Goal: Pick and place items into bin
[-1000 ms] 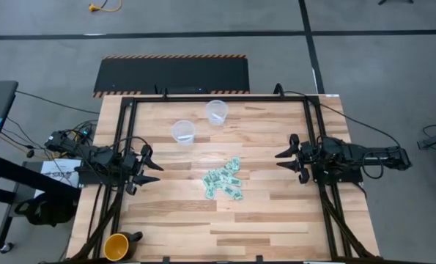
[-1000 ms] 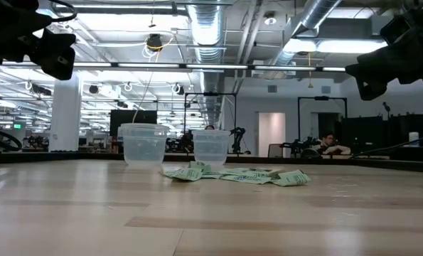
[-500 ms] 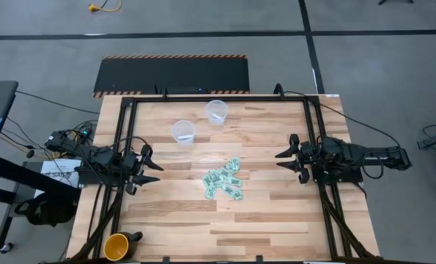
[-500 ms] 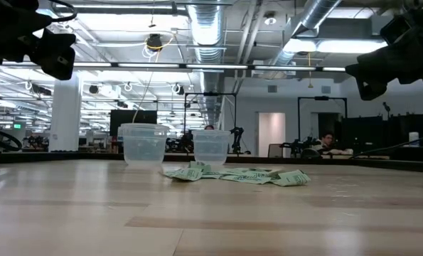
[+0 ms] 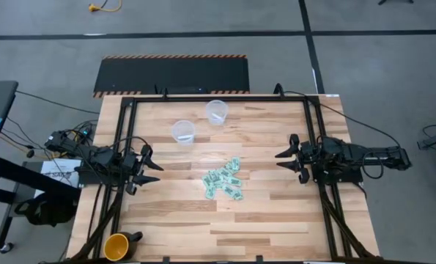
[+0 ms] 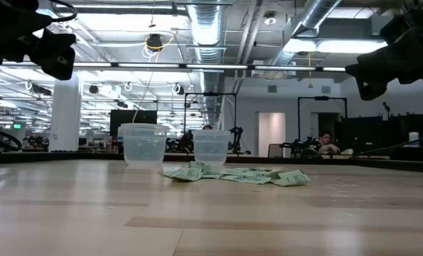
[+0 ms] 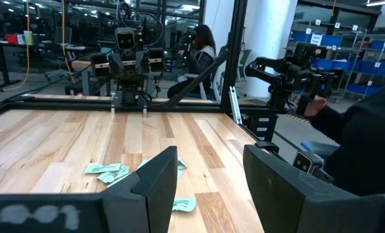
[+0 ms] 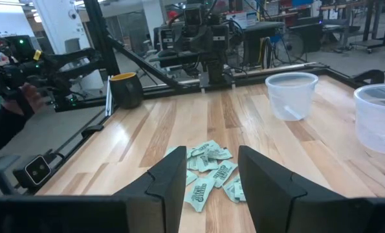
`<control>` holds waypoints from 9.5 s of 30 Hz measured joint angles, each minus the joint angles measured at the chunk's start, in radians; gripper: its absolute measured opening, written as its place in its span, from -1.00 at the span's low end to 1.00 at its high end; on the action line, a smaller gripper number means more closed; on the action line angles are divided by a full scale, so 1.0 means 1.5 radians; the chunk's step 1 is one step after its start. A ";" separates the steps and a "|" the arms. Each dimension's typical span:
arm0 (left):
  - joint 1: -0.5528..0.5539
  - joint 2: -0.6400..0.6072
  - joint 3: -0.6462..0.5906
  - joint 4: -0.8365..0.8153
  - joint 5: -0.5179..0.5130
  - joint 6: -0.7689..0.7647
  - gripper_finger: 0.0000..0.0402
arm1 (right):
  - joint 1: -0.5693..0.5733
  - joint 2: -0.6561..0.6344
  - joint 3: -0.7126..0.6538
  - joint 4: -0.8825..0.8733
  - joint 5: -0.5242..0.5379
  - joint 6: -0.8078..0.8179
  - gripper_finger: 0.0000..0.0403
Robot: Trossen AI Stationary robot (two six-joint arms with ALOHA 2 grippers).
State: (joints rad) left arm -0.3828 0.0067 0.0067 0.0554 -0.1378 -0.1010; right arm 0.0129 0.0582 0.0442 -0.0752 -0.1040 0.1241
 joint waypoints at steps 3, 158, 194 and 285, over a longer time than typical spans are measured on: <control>0.000 0.000 0.000 0.001 -0.001 0.000 -0.17 | 0.000 0.000 0.000 0.000 0.000 0.000 -0.34; 0.000 0.000 0.010 0.076 -0.069 0.136 -0.17 | -0.067 1.216 0.684 -0.227 0.010 -0.146 -0.07; 0.000 0.000 0.010 0.072 -0.070 0.136 -0.17 | -0.065 1.146 0.682 -0.283 0.014 -0.130 -0.57; 0.000 0.000 0.010 0.046 -0.070 0.114 -0.17 | -0.336 1.251 0.964 -0.223 -0.018 -0.316 -0.97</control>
State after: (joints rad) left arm -0.3825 0.0063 0.0216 0.1242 -0.2424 0.0705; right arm -0.4914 1.9346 1.4903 -0.4101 -0.1303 -0.3495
